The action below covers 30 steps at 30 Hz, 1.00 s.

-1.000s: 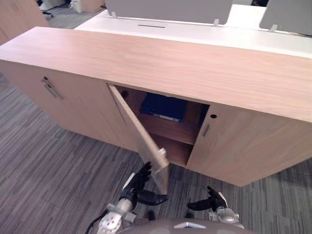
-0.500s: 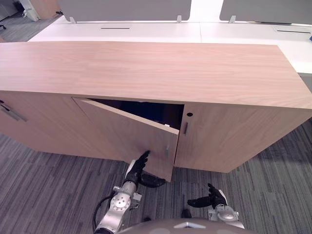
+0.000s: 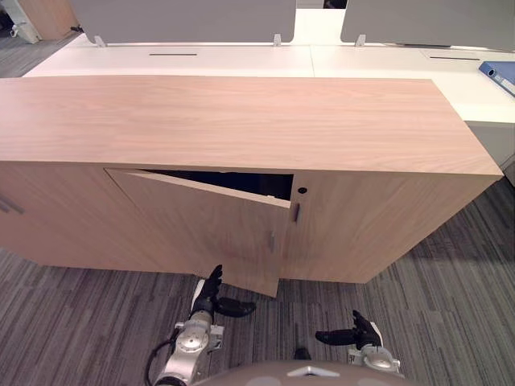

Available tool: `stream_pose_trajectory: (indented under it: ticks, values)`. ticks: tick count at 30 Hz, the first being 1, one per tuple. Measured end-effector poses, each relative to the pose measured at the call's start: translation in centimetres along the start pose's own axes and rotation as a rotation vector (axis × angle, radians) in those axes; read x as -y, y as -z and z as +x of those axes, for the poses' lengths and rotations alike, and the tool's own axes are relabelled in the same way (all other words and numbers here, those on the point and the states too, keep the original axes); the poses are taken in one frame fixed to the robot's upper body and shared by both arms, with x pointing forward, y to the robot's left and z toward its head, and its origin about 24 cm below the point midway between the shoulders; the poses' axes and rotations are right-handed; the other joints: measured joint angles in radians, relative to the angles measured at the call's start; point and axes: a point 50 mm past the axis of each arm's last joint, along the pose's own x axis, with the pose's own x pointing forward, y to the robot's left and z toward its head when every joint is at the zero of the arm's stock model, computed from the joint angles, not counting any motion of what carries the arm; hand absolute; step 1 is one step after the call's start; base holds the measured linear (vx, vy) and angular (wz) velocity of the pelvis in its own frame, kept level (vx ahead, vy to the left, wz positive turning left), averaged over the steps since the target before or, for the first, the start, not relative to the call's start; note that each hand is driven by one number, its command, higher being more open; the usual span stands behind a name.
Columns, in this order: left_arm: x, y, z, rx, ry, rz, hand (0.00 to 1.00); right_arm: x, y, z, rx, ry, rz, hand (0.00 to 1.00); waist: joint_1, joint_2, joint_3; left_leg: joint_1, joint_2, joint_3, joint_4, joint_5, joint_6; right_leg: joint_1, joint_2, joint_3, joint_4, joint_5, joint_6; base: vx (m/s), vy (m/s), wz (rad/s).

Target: Walk over to the cabinet, pick up the folder, carry it to the office cabinet, place the folder inside the office cabinet, then close the office cabinet door

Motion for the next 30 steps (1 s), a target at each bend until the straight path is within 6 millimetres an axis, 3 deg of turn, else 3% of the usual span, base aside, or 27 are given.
stream_pose_trajectory:
  ticks: [4,11,18,30]
  values:
    - [-0.2,1.5,-0.3,-0.062,-0.001,0.002,1.0,0.0,0.1,0.0,-0.003,0.001,0.003,1.0,0.0,-0.001,-0.001,0.0,-0.001,0.0,0.0,0.0,0.0,0.0,0.0,0.0,0.0,0.0,0.0,0.0,0.0,0.0]
    - [-2.2,7.0,-2.3,-0.307,-0.097,-0.058,1.0,0.6,0.9,0.0,-0.049,0.024,0.029,1.0,0.004,-0.014,-0.011,0.002,-0.001,-0.002,0.0,0.0,0.0,0.004,-0.001,-0.003,-0.002,0.0,0.0,0.0,-0.002,0.0]
    - [-2.9,8.3,-3.0,-0.362,-0.157,-0.126,1.0,1.3,1.4,0.0,-0.074,0.049,0.054,1.0,0.011,-0.004,-0.02,0.008,-0.005,-0.008,0.001,0.0,0.0,0.012,-0.006,-0.011,-0.002,0.0,0.0,-0.01,-0.002,0.02]
    - [-3.8,9.6,-3.8,-0.426,-0.232,-0.208,1.0,1.8,2.8,-0.2,-0.139,0.059,0.077,1.0,0.016,-0.011,-0.021,0.026,-0.006,-0.025,-0.003,0.0,0.001,0.035,-0.008,-0.029,-0.002,-0.006,0.0,0.0,-0.002,0.02]
